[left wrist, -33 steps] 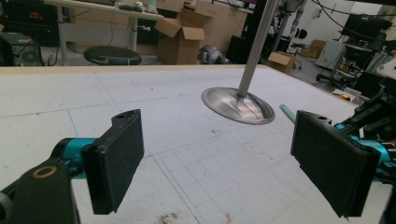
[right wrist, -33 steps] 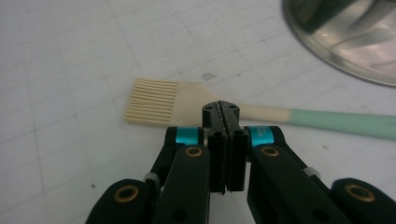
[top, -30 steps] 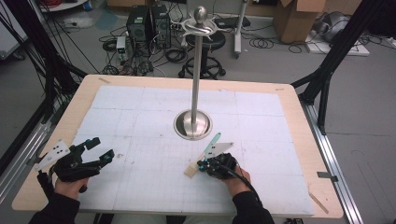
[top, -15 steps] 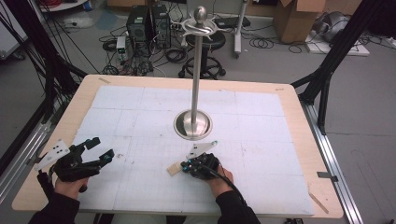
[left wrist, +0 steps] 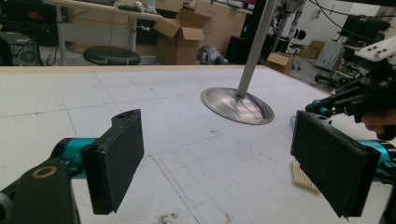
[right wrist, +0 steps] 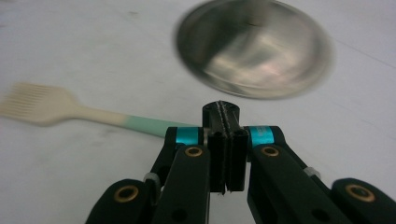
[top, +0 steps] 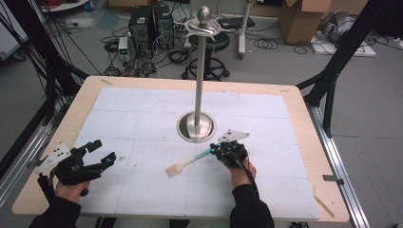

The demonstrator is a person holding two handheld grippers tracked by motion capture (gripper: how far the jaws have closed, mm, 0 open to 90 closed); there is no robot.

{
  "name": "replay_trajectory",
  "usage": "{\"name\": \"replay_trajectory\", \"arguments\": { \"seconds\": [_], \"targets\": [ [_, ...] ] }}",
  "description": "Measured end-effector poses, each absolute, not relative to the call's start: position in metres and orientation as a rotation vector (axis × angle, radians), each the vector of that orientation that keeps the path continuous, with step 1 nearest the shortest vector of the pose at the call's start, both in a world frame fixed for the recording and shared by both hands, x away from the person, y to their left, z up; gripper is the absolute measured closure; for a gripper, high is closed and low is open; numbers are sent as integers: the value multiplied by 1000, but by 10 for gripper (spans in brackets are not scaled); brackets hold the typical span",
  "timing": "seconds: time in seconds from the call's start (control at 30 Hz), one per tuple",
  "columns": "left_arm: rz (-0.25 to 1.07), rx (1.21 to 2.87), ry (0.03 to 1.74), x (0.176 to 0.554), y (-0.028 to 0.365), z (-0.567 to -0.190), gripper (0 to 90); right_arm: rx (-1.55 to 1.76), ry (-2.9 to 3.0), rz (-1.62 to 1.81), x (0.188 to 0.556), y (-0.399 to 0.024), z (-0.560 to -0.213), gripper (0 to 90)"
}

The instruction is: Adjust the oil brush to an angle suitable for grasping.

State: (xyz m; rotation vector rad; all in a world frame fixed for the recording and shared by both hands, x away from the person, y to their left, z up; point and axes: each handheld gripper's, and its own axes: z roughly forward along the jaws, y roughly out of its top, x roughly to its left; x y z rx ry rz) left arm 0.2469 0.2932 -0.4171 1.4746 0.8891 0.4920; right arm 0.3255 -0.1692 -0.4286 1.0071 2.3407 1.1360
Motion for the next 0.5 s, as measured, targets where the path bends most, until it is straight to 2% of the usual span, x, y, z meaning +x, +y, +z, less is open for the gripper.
{"name": "replay_trajectory", "arguments": {
  "seconds": [0.2,0.5],
  "targets": [
    [493,1479,886,247,292,-417,175,1142,2265,1012,352,-194,-439,894],
    [493,1481,885,247,293,-417,176,1134,2297,976,370,-196,-445,894]
  ]
}}
